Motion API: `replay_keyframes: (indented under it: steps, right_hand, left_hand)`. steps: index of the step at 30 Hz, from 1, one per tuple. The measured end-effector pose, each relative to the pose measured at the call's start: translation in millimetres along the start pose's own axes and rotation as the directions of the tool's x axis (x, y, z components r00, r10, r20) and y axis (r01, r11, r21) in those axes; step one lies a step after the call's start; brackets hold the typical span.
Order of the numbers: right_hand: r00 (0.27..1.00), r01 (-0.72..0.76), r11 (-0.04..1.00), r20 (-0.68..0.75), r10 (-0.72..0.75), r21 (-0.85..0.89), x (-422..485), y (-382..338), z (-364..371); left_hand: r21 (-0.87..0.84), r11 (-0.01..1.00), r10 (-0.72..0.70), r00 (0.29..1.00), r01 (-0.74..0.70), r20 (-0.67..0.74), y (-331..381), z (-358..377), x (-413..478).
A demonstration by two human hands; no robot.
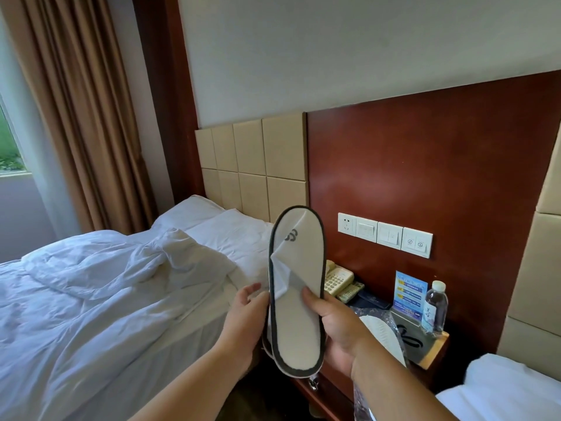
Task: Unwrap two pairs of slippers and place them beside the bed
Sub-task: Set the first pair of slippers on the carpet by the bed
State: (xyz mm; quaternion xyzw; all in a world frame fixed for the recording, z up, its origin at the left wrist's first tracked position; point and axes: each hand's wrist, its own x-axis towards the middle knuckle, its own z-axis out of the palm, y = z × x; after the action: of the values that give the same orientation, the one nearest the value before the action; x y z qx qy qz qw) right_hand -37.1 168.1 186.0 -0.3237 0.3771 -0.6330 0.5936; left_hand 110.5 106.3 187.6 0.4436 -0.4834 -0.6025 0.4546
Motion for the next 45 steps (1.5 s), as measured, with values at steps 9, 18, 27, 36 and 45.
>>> replay_keyframes:
  steps: [9, 18, 27, 36, 45]
  right_hand:
    - [0.940, 0.068, 0.874, -0.261, -0.217, -0.482, 9, 6, 17]
    - [0.960, 0.073, 0.858, -0.196, -0.198, -0.508, 2, 22, 32]
    - [0.931, 0.107, 0.768, -0.208, -0.301, -0.632, 6, 15, 50]
    - [0.941, 0.194, 0.747, -0.095, -0.325, -0.636, 6, 17, 49]
    - [0.929, 0.179, 0.819, -0.180, -0.323, -0.545, 12, 11, 23]
  left_hand:
    - [0.394, 0.869, 0.256, 0.954, -0.299, 0.158, 2, 16, -21]
    - [0.344, 0.879, 0.381, 0.920, -0.330, -0.092, 21, 23, -17]
    - [0.628, 0.665, 0.432, 0.894, -0.404, 0.118, 32, 18, -5]
    - [0.686, -0.577, 0.227, 0.720, -0.443, 0.655, 46, -4, 17]
    - [0.998, 0.069, 0.264, 0.964, 0.015, -0.032, 76, -30, 26]
